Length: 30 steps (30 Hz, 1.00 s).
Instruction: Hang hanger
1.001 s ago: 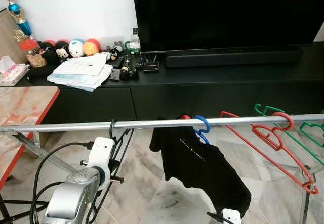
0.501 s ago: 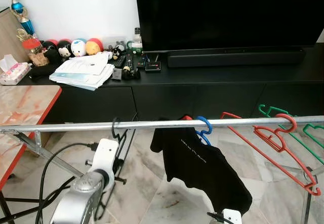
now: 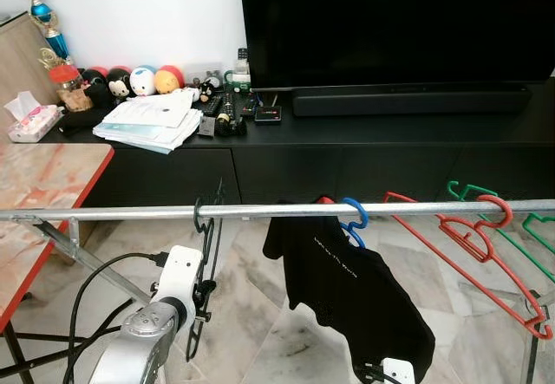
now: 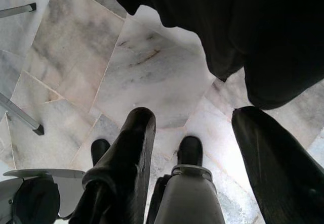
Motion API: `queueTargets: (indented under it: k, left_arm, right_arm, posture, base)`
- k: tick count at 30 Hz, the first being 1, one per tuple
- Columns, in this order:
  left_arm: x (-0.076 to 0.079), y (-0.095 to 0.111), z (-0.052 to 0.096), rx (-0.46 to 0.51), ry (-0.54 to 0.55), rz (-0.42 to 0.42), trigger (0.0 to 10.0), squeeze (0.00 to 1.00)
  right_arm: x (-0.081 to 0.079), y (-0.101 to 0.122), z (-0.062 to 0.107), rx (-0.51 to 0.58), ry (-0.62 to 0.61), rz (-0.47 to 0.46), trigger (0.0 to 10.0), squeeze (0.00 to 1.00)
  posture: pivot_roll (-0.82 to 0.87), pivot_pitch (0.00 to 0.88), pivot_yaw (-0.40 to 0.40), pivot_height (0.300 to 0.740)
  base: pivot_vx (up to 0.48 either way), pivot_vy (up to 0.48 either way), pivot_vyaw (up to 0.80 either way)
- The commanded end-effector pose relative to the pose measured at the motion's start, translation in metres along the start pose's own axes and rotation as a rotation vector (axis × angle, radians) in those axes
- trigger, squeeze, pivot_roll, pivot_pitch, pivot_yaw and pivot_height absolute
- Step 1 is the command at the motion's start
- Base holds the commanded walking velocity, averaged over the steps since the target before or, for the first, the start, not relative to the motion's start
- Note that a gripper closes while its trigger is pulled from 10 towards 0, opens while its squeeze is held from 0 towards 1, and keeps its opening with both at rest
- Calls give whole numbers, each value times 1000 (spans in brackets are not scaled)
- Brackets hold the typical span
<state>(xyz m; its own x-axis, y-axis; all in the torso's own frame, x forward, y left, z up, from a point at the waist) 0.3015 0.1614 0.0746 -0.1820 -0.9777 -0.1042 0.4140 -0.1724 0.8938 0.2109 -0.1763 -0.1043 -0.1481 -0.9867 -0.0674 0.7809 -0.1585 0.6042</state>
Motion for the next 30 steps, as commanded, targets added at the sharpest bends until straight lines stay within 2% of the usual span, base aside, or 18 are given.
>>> queueTargets:
  k: [1,6,9,13,14,15,16,17,30]
  left_arm:
    - [-6,4,6,44,20,19,10000,1000]
    - [-10,2,16,101,41,5,10000,1000]
    - [-17,-4,29,139,91,19,10000,1000]
    - [-20,-1,39,201,121,42,10000,1000]
    - [-20,0,40,214,121,52,10000,941]
    - [-20,1,41,227,125,60,10000,941]
    - [-21,2,43,256,130,76,10000,165]
    - [-20,1,45,276,130,80,10000,0]
    - [-21,-4,45,312,164,127,10000,0]
  right_arm:
    - [-2,-4,1,-11,5,-8,10000,0]
    - [-2,-5,1,-12,4,-10,10000,0]
    - [-2,-4,1,-11,5,-10,10000,0]
    - [-1,-4,0,-12,7,-5,10000,0]
    - [-1,-4,1,-12,7,-5,10000,0]
    - [-1,-4,1,-12,7,-4,10000,0]
    - [-1,-4,1,-12,7,-4,10000,0]
    - [-1,-4,1,-11,6,-6,10000,0]
    - [1,-4,1,-7,8,-11,10000,0]
  posture:
    - [52,75,92,740]
    - [52,71,95,740]
    - [54,71,92,740]
    - [61,69,87,740]
    - [60,68,87,740]
    - [59,68,87,740]
    - [57,67,86,740]
    - [56,66,87,740]
    - [50,57,73,740]
  base:
    - [0,0,0]
    - [0,0,0]
    - [0,0,0]
    - [0,0,0]
    - [0,0,0]
    - [0,0,0]
    - [0,0,0]
    - [0,0,0]
    - [0,0,0]
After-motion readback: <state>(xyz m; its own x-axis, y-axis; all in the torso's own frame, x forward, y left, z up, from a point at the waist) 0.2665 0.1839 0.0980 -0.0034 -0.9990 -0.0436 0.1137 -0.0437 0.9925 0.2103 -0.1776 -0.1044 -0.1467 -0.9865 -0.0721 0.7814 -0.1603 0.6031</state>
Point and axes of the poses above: a point about 5 cm out from each wrist's last joint towards the gripper, its own z axis pointing back from the gripper into the wrist, its own y axis along the axis of the wrist's last joint, x = y × z, the point moved 3 cm from there along -z, pointing out of the wrist towards the gripper, and after that the axes turned 3 degrees about -z, right-handed, at the moved point
